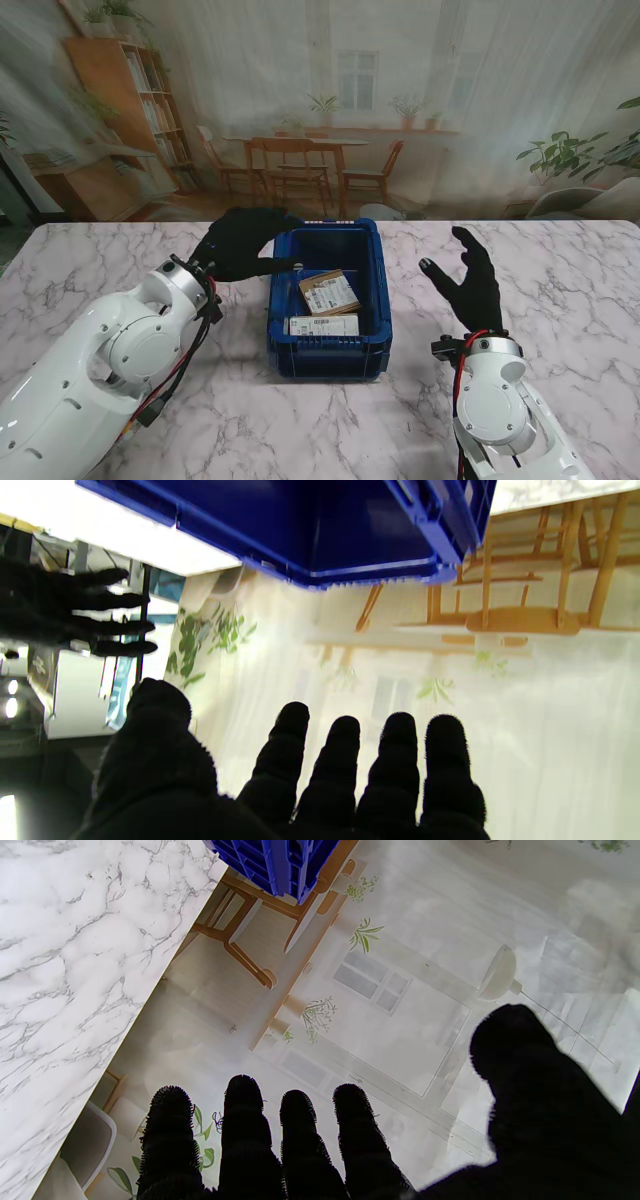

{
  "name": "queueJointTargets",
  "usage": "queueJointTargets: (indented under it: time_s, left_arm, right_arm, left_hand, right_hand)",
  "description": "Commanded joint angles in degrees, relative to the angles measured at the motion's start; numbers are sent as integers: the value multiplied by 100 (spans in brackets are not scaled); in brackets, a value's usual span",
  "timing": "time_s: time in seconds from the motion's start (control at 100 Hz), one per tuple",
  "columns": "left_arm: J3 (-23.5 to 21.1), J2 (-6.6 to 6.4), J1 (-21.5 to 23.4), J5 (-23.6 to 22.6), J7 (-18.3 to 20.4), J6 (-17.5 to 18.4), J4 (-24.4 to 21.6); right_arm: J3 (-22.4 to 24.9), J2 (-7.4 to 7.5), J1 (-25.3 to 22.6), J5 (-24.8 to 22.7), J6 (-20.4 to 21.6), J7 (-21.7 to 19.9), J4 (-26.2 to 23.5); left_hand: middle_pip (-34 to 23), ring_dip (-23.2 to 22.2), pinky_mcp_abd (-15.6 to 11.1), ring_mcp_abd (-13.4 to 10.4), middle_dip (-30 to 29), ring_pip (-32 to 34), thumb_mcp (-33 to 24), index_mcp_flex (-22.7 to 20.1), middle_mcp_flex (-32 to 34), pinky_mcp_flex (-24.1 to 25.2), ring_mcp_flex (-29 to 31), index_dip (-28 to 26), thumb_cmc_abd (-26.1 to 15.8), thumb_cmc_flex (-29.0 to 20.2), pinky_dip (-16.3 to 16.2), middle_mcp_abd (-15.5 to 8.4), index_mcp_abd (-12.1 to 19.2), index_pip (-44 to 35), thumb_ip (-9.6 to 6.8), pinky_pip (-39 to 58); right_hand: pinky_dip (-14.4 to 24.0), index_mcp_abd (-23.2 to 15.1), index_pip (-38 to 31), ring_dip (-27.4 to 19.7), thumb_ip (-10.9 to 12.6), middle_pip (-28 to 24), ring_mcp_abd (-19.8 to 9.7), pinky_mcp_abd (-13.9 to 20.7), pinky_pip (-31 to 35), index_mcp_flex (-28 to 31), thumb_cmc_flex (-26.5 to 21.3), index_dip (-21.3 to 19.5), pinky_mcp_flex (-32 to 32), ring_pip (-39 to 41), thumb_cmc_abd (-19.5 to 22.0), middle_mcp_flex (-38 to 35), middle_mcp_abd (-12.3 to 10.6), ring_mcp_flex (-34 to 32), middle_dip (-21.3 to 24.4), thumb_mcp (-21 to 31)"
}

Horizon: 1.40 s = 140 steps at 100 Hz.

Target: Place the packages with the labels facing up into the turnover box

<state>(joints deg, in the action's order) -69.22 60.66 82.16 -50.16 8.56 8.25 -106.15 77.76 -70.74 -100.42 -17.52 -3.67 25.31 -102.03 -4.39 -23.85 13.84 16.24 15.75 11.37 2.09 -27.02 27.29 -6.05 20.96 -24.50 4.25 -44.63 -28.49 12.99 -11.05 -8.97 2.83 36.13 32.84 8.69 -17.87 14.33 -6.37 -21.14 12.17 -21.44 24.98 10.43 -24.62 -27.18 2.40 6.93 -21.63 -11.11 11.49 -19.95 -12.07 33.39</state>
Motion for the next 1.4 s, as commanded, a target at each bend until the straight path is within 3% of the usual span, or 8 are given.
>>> queueJointTargets:
  time_s: [0.0,0.12,0.57,0.88,1.11,1.17,1.28,1.39]
  left_arm:
    - [-118,31,182,56,-104,86,-141]
    - [-423,109,547,130,-679,299,-245]
    - [-913,385,1376,448,-2481,1061,234]
    - [-684,544,1351,1239,-2785,916,968]
    - [-432,619,1066,1683,-2827,687,1614]
    - [-397,630,1013,1798,-2800,671,1683]
    - [-398,621,1002,1913,-2654,723,1692]
    - [-375,610,979,1882,-2619,667,1729]
  right_arm:
    - [13,12,-47,13,55,-49,-34]
    - [24,37,-82,-4,160,-126,-61]
    - [-96,203,-102,-200,750,-668,-228]
    - [-135,328,246,-577,1588,-959,309]
    - [-187,310,451,-364,1780,-1005,735]
    - [-187,309,458,-324,1810,-1019,801]
    - [-189,303,439,-279,1852,-1015,903]
    - [-203,284,460,-202,1868,-969,965]
  left_hand:
    - [-82,-36,215,-34,98,4,-31,-157,145,30,98,-100,-229,-181,-19,-98,103,-79,-170,-55]
    - [-212,-136,244,-75,303,69,-28,-326,358,-20,271,-264,-263,-245,-112,-149,101,-190,-170,80]
    - [-673,-717,212,-190,934,462,-36,-472,654,-250,690,-697,-366,-328,-524,-298,74,-355,-203,921]
    - [-1160,-1011,266,-281,1459,547,-36,-377,724,-85,818,-669,-409,-348,-534,-455,102,-319,-229,871]
    - [-2480,-2302,271,-369,3381,1387,-43,-447,561,-82,887,-746,-418,-415,-658,-616,92,-500,-248,902]
    - [-2219,-2230,262,-314,3224,1200,-43,-401,466,-60,797,-718,-425,-424,-671,-540,75,-463,-247,904]
    - [-955,-1241,244,-283,1498,486,-40,-376,313,-38,716,-666,-448,-408,-502,-359,99,-423,-245,621]
    - [-439,-875,275,-269,754,270,-37,-390,192,4,657,-668,-460,-415,-322,-256,82,-422,-244,344]
  right_hand:
    - [186,-348,-292,-38,110,-213,-90,156,-189,173,-116,286,43,-283,179,95,-233,30,-75,-151]
    - [291,-517,-563,-69,109,-580,-170,160,-278,378,-91,511,74,-335,160,67,-383,1,-231,-166]
    - [207,-1228,-944,-194,80,-300,-402,75,-436,1096,227,742,87,-450,94,-727,-1000,-147,-139,-332]
    - [253,-1256,-1028,-171,111,-205,-406,-7,-161,1500,212,839,565,-325,154,-1259,-1127,-496,-137,-363]
    - [243,-1210,-1110,-153,139,-269,-446,-85,-57,1662,101,837,647,-242,207,-1540,-1191,-671,-181,-250]
    - [235,-1194,-1134,-151,142,-288,-452,-101,-33,1694,106,834,663,-226,228,-1583,-1195,-703,-195,-224]
    - [208,-1164,-1161,-153,145,-301,-454,-119,2,1723,118,839,665,-209,239,-1630,-1156,-721,-211,-165]
    - [173,-1143,-1164,-156,143,-286,-455,-105,23,1756,108,855,641,-196,243,-1662,-1138,-725,-213,-121]
